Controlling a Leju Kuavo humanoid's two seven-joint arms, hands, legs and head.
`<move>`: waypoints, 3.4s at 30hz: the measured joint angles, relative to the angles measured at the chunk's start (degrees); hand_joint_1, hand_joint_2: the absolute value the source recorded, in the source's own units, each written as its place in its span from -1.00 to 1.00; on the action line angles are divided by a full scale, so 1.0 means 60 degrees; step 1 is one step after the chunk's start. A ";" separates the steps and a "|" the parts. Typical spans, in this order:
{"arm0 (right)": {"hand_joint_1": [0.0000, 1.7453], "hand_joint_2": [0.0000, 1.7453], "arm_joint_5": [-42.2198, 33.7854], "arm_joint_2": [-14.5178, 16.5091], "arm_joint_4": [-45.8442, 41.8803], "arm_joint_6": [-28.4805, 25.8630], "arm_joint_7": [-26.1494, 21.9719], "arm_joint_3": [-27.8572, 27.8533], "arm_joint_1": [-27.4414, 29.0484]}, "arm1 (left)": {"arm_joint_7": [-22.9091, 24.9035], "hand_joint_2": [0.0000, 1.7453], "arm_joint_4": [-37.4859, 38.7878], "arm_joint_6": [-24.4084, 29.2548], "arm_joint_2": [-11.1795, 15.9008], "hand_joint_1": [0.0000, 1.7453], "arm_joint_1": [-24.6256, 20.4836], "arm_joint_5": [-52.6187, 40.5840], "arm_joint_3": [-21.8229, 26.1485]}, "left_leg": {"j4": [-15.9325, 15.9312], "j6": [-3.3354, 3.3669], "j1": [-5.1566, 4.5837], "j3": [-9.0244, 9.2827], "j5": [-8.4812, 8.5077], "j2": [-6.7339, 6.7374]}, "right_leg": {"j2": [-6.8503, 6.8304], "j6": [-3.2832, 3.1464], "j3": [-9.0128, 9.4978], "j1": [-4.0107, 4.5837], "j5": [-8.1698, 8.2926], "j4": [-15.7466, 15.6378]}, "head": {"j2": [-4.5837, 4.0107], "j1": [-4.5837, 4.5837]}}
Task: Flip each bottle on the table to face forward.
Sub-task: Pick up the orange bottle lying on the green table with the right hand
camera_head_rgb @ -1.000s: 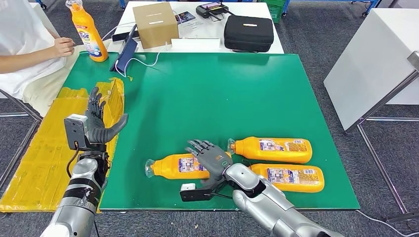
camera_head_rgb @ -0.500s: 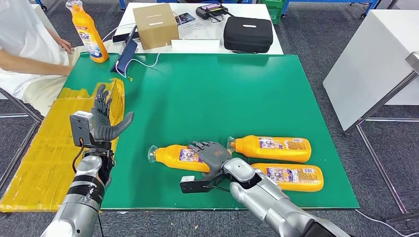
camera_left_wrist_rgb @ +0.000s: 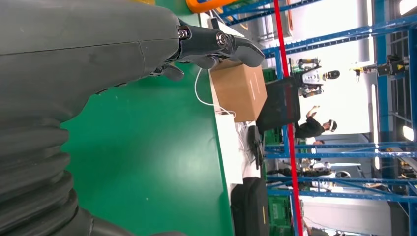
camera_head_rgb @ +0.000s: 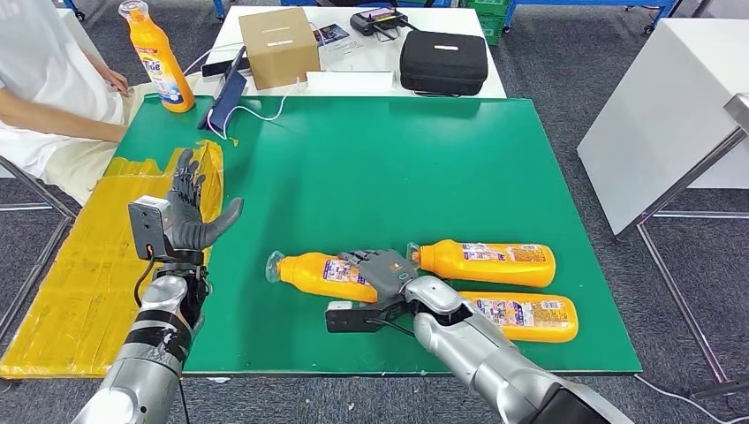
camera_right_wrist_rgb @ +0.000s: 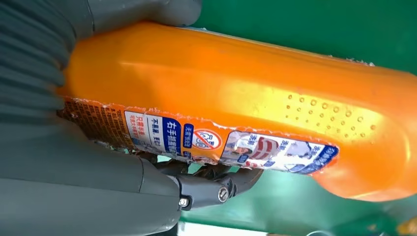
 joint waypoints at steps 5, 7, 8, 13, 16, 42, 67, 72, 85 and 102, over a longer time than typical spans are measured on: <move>1.00 1.00 -0.0529 0.0158 -0.0777 -0.0602 -0.0130 -0.0710 0.0650 | 0.0005 1.00 -0.0005 0.0057 0.0004 -1.00 0.0044 0.0013 0.0002 | 0.0000 0.0000 0.0001 -0.0019 0.0000 -0.0003 | -0.0001 0.0001 -0.0016 0.0001 0.0000 0.0002 | 0.0000 -0.0004; 1.00 1.00 -0.0558 0.0179 -0.0977 -0.0629 -0.0135 -0.0863 0.0775 | 0.0009 1.00 -0.0007 0.0070 0.0004 -1.00 0.0056 0.0013 0.0002 | 0.0000 -0.0001 0.0001 -0.0024 0.0000 -0.0005 | -0.0002 0.0002 -0.0020 0.0001 -0.0001 0.0003 | 0.0000 -0.0002; 1.00 1.00 -0.0661 0.0187 -0.1078 -0.0720 -0.0229 -0.0934 0.0845 | 0.0024 1.00 -0.0008 0.0079 0.0003 -1.00 0.0058 0.0013 0.0002 | 0.0000 -0.0001 0.0001 -0.0026 0.0000 -0.0006 | -0.0002 0.0002 -0.0021 0.0001 -0.0001 0.0003 | 0.0000 -0.0003; 1.00 1.00 -0.2214 0.0426 -0.3038 -0.2599 -0.1461 -0.2136 0.1926 | 0.0178 1.00 -0.0030 0.0136 -0.0006 -1.00 0.0170 -0.0015 -0.0015 | 0.0000 -0.0002 0.0000 -0.0047 -0.0002 -0.0013 | -0.0005 0.0000 -0.0041 0.0000 -0.0007 0.0002 | 0.0000 -0.0004; 1.00 1.00 -0.2541 0.0529 -0.4198 -0.2846 -0.1584 -0.2816 0.2366 | 0.0190 1.00 -0.0029 0.0133 -0.0024 -1.00 0.0225 0.0008 -0.0041 | -0.0001 -0.0004 0.0000 -0.0054 -0.0004 -0.0014 | -0.0006 -0.0001 -0.0046 -0.0001 -0.0010 0.0002 | 0.0000 -0.0001; 1.00 1.00 -0.3691 0.0835 -0.6297 -0.3231 -0.2952 -0.4050 0.3328 | 0.1217 1.00 0.0688 -0.2870 -0.0305 -1.00 0.0040 0.1626 -0.0794 | 0.0000 -0.0005 0.0000 -0.0058 -0.0004 -0.0008 | -0.0005 0.0002 -0.0053 0.0001 -0.0004 0.0002 | 0.0000 -0.0003; 1.00 1.00 -0.2376 0.1059 -0.4600 -0.2498 -0.2692 -0.3616 0.3233 | 0.1300 1.00 -0.3611 -0.4081 -0.0189 -1.00 0.1584 0.3216 -0.3135 | -0.0003 -0.0007 0.0000 -0.0069 -0.0006 -0.0014 | -0.0008 0.0000 -0.0057 0.0001 -0.0008 0.0002 | 0.0000 -0.0003; 1.00 1.00 -0.2055 0.1150 -0.4352 -0.2428 -0.2652 -0.3349 0.3232 | 0.1225 1.00 -0.3766 -0.4084 -0.0129 -1.00 0.1622 0.3240 -0.3334 | -0.0002 -0.0007 0.0001 -0.0068 -0.0005 -0.0015 | -0.0008 0.0000 -0.0055 0.0001 -0.0008 0.0002 | 0.0000 -0.0004; 1.00 1.00 -0.1494 0.1291 -0.4059 -0.3030 -0.2668 -0.2988 0.3211 | 0.1533 1.00 -0.3226 -0.3871 -0.0112 -1.00 0.1518 0.2763 -0.3923 | -0.0002 -0.0007 0.0000 -0.0069 -0.0006 -0.0010 | -0.0007 0.0000 -0.0063 0.0001 -0.0008 0.0001 | 0.0000 -0.0004; 1.00 1.00 -0.0409 0.1312 -0.4219 -0.4743 -0.2524 -0.2530 0.3260 | 0.1559 1.00 -0.1557 -0.2994 -0.0399 -0.29 0.0978 0.2126 -0.4490 | -0.0002 -0.0007 -0.0001 -0.0069 -0.0006 -0.0011 | -0.0007 0.0001 -0.0060 0.0000 -0.0008 0.0001 | 0.0000 -0.0003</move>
